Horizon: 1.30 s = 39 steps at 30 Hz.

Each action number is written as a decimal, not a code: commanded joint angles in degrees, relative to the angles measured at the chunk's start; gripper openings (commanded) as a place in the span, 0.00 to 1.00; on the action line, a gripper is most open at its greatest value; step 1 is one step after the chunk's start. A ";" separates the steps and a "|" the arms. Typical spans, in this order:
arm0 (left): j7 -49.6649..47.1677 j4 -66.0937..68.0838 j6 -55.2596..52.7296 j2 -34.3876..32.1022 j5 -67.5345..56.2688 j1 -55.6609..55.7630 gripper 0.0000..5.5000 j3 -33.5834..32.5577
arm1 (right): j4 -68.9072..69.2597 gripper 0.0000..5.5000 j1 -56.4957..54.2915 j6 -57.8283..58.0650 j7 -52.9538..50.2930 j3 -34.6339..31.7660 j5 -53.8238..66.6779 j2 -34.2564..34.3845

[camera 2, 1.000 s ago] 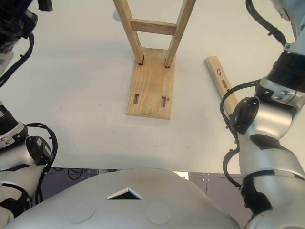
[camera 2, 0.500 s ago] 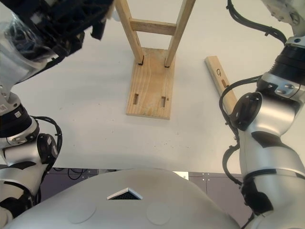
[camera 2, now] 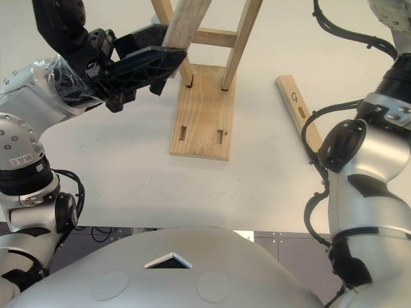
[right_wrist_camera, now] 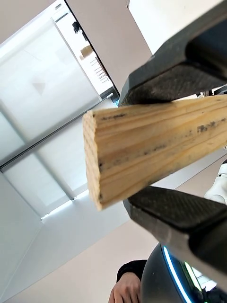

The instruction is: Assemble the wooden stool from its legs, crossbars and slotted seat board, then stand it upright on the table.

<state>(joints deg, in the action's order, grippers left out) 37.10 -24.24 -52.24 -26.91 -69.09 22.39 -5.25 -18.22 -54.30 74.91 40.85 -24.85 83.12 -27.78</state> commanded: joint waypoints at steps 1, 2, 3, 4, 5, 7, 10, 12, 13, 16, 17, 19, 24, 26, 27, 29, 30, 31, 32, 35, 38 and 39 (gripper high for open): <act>-0.94 1.46 0.42 -1.22 2.58 -1.44 0.36 -0.31 | 4.01 0.42 0.64 -1.33 0.73 -0.26 0.34 -0.03; -0.88 1.56 0.57 -1.26 2.79 -1.49 0.36 -0.37 | 5.06 0.41 1.10 -2.03 0.65 -0.12 -0.05 0.16; -1.07 1.83 0.72 -1.13 2.90 -1.41 0.36 -0.60 | 5.81 0.41 1.53 -2.99 -0.09 -0.16 -0.39 0.55; -1.39 2.16 0.92 -0.93 3.06 -1.28 0.36 -0.83 | 6.19 0.41 1.83 -3.98 -0.94 -0.34 -0.54 0.94; -2.22 2.90 1.17 -0.64 3.57 -0.97 0.36 -1.04 | 6.54 0.40 2.22 -5.17 -1.84 -0.76 -0.68 1.34; -3.34 4.06 0.94 -0.34 3.00 -0.65 0.45 -1.58 | 7.77 0.39 3.39 -7.14 -2.98 -1.37 -0.94 1.86; -3.65 3.90 -0.03 -0.61 -0.42 -0.39 0.54 -3.08 | 9.58 0.39 5.36 -9.22 -4.42 -1.24 -1.67 2.05; -4.76 4.69 -0.62 -0.55 -4.45 0.66 0.59 -5.30 | 10.55 0.39 6.53 -10.68 -4.79 -1.02 -2.88 1.74; -5.87 5.62 -0.71 -0.35 -6.33 1.38 0.61 -6.61 | 10.95 0.39 7.18 -11.35 -4.76 -0.94 -3.48 1.43; -10.01 10.34 -0.04 -0.04 -7.48 2.81 0.68 -9.55 | 13.29 0.38 9.63 -13.12 -4.34 -1.10 -4.59 0.49; -11.07 11.74 0.30 -0.32 -6.29 2.82 0.69 -9.89 | 14.78 0.38 10.95 -14.11 -3.99 -1.42 -5.10 0.29; -12.77 13.88 1.03 -0.88 -3.00 2.29 0.69 -10.01 | 19.71 0.38 15.60 -16.65 -1.76 -1.95 -6.48 0.05; -13.39 16.83 2.06 -1.16 1.65 0.94 0.69 -11.03 | 31.17 0.38 27.38 -26.17 2.89 0.68 -14.83 1.02; -13.12 17.97 2.17 -1.36 2.66 1.07 0.69 -11.74 | 34.21 0.38 30.93 -29.29 4.45 2.23 -17.68 1.13; -12.83 18.44 2.13 -1.51 3.13 1.13 0.69 -12.01 | 35.40 0.38 32.55 -30.54 5.45 3.07 -18.92 0.98; -12.17 19.19 2.15 -1.77 4.15 1.18 0.69 -12.18 | 36.44 0.38 35.63 -32.90 7.53 4.66 -21.38 0.54; -12.00 19.55 2.14 -1.83 4.71 1.16 0.69 -12.22 | 36.11 0.38 37.07 -34.40 8.46 5.64 -23.29 0.39; -11.86 19.75 2.10 -1.91 5.15 0.94 0.69 -12.25 | 35.31 0.38 38.12 -35.70 8.94 6.32 -24.84 0.50; -11.32 19.84 2.02 -2.19 5.87 0.28 0.69 -12.06 | 34.43 0.38 39.37 -37.18 9.57 7.10 -26.68 0.53; -9.60 20.51 2.00 -3.04 8.05 -1.49 0.69 -11.67 | 33.27 0.38 42.16 -39.92 10.85 8.55 -29.41 0.91; -8.23 22.01 2.50 -3.13 10.22 -2.11 0.69 -11.60 | 33.36 0.38 43.20 -40.64 11.63 9.75 -30.02 1.00; -7.68 22.43 2.75 -3.05 10.95 -2.33 0.69 -11.45 | 33.45 0.38 43.35 -40.64 11.71 10.06 -29.92 1.05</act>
<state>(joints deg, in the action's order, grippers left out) 28.51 -2.62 -50.03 -29.20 -59.87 20.48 -17.11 15.05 -11.20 35.09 52.26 -15.43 53.36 -27.40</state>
